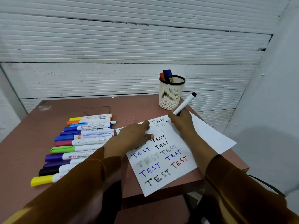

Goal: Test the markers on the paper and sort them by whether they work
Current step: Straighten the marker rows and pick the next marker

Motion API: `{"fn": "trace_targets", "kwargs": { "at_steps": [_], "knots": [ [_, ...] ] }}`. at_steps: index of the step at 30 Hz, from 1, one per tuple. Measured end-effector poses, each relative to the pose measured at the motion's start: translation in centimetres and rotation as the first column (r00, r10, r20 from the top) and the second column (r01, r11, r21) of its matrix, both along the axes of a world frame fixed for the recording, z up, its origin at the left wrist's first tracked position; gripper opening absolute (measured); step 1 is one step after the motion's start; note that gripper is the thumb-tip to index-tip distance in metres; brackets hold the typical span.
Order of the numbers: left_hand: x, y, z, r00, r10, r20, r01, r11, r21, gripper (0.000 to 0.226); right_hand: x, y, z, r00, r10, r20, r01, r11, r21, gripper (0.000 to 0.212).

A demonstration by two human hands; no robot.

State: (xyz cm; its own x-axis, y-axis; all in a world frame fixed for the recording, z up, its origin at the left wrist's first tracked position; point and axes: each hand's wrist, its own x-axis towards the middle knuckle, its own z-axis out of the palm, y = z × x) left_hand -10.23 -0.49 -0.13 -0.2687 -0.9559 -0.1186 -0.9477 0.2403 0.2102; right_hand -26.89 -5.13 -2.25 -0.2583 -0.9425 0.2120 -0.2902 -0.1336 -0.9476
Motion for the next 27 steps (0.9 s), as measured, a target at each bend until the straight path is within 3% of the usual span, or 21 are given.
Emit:
{"fn": "trace_targets", "kwargs": {
  "at_steps": [8,12,17,22,27],
  "knots": [
    [0.04,0.14,0.09,1.0,0.0,-0.007,0.0,1.0,0.001,0.044,-0.18,-0.23,0.21,0.994,-0.024,0.108,0.031,0.997,-0.067,0.021],
    [0.06,0.16,0.15,1.0,-0.004,-0.01,0.004,1.0,0.0,0.044,-0.13,-0.51,0.47,0.983,0.054,0.175,-0.038,0.995,-0.09,0.021],
    [0.05,0.15,0.12,1.0,-0.006,-0.001,0.006,1.0,-0.003,0.044,-0.26,-0.69,0.2,0.983,0.065,0.169,-0.073,0.997,0.04,0.011],
    [0.06,0.11,0.07,1.0,0.0,-0.003,0.0,1.0,-0.005,0.045,0.11,-0.43,0.04,0.998,0.036,0.046,-0.037,0.999,0.027,0.022],
    [0.06,0.1,0.05,1.0,-0.001,-0.002,0.001,1.0,-0.004,0.045,0.05,-0.33,-0.07,0.999,0.029,0.018,-0.029,0.999,0.017,0.022]
  ]
}}
